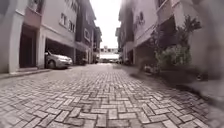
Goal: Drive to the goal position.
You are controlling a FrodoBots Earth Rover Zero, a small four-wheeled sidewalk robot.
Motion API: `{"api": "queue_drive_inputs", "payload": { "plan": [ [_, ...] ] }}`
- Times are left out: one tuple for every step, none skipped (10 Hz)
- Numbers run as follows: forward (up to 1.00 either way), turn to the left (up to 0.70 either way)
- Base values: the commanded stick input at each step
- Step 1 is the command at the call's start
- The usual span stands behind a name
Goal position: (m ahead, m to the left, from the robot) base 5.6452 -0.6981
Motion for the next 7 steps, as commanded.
{"api": "queue_drive_inputs", "payload": {
  "plan": [
    [1.0, 0.0],
    [1.0, 0.0],
    [1.0, 0.0],
    [1.0, 0.0],
    [1.0, 0.0],
    [1.0, 0.0],
    [1.0, 0.0]
  ]
}}
